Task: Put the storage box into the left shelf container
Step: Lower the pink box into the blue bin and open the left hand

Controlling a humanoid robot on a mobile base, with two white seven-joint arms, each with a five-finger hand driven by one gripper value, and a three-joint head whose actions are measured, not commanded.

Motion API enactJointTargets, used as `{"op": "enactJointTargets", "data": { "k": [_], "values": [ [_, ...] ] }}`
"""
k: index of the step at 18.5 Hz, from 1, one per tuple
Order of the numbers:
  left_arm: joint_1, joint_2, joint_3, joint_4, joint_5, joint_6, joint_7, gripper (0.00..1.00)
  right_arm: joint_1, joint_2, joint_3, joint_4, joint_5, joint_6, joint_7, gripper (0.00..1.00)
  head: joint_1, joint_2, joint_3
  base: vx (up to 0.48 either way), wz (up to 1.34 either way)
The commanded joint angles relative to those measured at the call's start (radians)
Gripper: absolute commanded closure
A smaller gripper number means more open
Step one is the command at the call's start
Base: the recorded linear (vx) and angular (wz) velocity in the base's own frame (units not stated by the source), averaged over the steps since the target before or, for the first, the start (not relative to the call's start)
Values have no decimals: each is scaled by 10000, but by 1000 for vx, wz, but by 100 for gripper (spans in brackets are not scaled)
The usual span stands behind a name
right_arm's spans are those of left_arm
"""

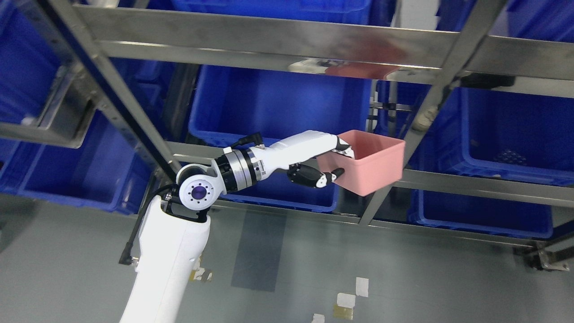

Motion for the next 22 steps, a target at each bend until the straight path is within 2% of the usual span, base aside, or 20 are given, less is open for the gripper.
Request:
{"op": "enactJointTargets", "data": {
  "k": [1,5,8,13,15,19,20,21,22],
  "values": [
    [112,175,2096,677,-696,-43,258,97,-63,-175,-30,-175,-16,-5,48,0,0,0,0,103,-353],
    [112,175,2985,1089,-726,-58,488,96,-63,-175,-30,-175,-16,-5,48,0,0,0,0,85,-270],
    [112,175,3661,2069,-726,-593,808,95,-63,-175,-30,-175,-16,-5,48,0,0,-1,0,52,-131],
    [143,175,4000,2763,-726,-764,1606,91,-63,-175,-30,-175,-16,-5,63,0,0,0,0,3,-10],
    [143,175,3894,2992,-726,-764,2280,79,-63,-175,-30,-175,-16,-5,48,0,0,-1,0,-11,38],
    [219,175,3449,3361,-726,-764,3064,45,-63,-175,-30,-175,-16,-5,48,0,0,-1,0,-8,-13],
    [235,175,3327,3377,-726,-749,3187,30,-63,-175,-30,-175,-16,-5,48,0,0,0,0,-2,-11],
    [296,175,3189,3377,-650,-734,3264,21,-63,-175,-30,-175,-16,-5,48,0,0,-1,0,0,0],
    [311,175,3096,3377,-604,-749,3265,17,-63,-175,-30,-175,-16,-5,48,0,0,0,0,0,0]
  ]
}}
